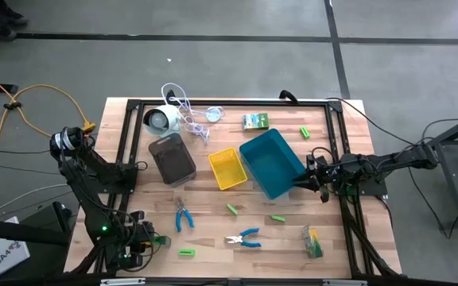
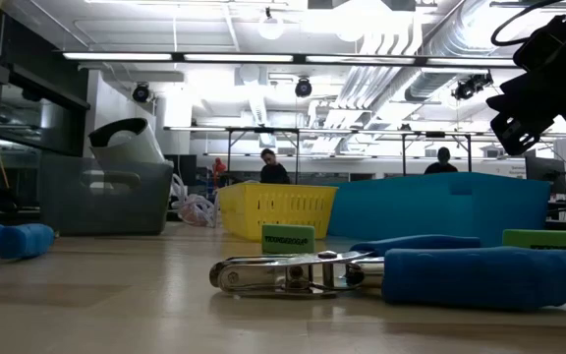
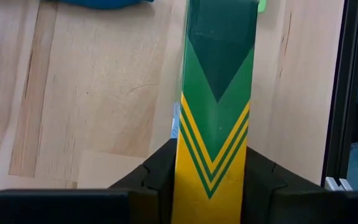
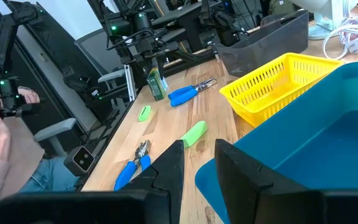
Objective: Pick & Place School Supplies
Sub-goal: Put the crayons box into the blue bin
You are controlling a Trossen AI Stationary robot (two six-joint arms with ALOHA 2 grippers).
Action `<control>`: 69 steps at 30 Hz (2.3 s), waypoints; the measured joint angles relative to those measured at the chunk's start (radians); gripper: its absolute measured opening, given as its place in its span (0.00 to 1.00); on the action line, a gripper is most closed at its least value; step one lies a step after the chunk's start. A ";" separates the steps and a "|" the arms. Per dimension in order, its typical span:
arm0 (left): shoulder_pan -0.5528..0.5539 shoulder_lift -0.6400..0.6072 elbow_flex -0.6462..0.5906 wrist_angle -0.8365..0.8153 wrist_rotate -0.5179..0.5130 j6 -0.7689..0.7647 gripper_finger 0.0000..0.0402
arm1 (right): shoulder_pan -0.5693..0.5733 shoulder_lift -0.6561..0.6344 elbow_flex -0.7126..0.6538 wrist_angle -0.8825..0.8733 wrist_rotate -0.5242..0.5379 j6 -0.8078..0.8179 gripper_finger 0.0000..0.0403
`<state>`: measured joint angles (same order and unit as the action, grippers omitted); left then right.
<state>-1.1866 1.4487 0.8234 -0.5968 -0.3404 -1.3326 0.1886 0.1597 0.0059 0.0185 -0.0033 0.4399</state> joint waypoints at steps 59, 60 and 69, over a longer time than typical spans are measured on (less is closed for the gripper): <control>0.967 -0.133 0.295 -0.064 0.299 1.056 0.27 | 0.000 0.000 0.000 0.000 0.000 0.000 0.21; 0.978 -0.120 0.309 -0.064 0.309 1.070 0.27 | 0.000 0.000 0.000 0.000 0.000 0.000 0.21; 1.093 0.012 0.446 -0.089 0.389 1.186 0.27 | 0.000 0.000 0.000 0.004 0.000 0.000 0.21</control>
<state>-0.0939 1.4607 1.2696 -0.6858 0.0489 -0.1470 0.1889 0.1596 0.0058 0.0221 -0.0032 0.4397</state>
